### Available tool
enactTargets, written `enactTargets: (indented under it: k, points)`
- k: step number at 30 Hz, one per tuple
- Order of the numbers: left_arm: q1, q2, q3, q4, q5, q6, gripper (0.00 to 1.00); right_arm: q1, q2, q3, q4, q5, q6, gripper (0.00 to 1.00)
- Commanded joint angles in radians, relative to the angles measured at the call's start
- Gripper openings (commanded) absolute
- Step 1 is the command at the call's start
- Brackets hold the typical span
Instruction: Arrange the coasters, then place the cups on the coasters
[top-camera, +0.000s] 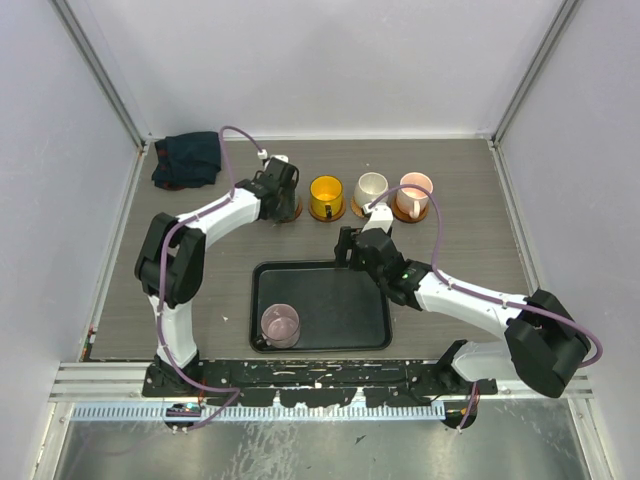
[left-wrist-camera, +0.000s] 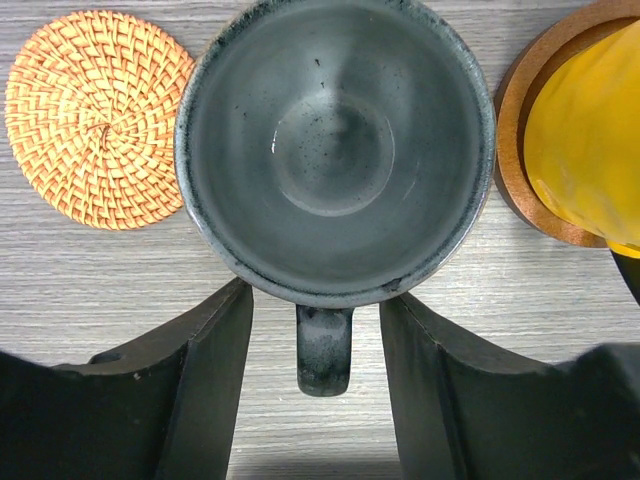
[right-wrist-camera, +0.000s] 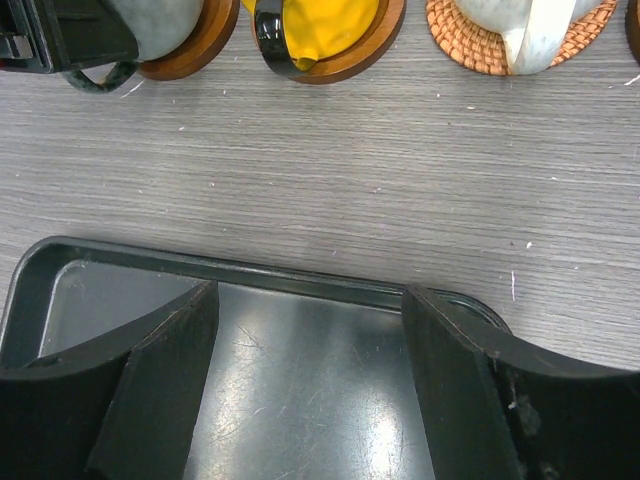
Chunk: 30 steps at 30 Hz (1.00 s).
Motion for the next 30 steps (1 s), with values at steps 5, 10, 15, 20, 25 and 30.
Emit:
enactTargets:
  k: [5,10,15,20,25,30]
  points:
    - [0.006,-0.087,-0.019,0.044,-0.016,-0.013,0.57,0.004,-0.018,-0.005,0.044,-0.007,0.019,0.78]
    - [0.005,-0.144,-0.066,0.041,-0.007,-0.011,0.71,0.004,-0.031,-0.004,0.037,-0.001,0.019,0.78]
    - [0.004,-0.269,-0.133,0.039,0.002,-0.009,0.84,0.004,-0.048,0.015,0.009,0.046,-0.002,0.79]
    - [0.002,-0.423,-0.222,0.026,0.022,0.0,0.88,0.002,-0.061,0.049,-0.018,0.093,-0.028,0.79]
    - [-0.033,-0.601,-0.386,0.003,0.111,0.035,0.91,-0.026,-0.107,0.072,-0.044,0.149,-0.05,0.82]
    - [-0.081,-0.812,-0.572,-0.03,0.248,0.03,0.92,-0.117,-0.161,0.069,-0.062,0.139,-0.031,0.93]
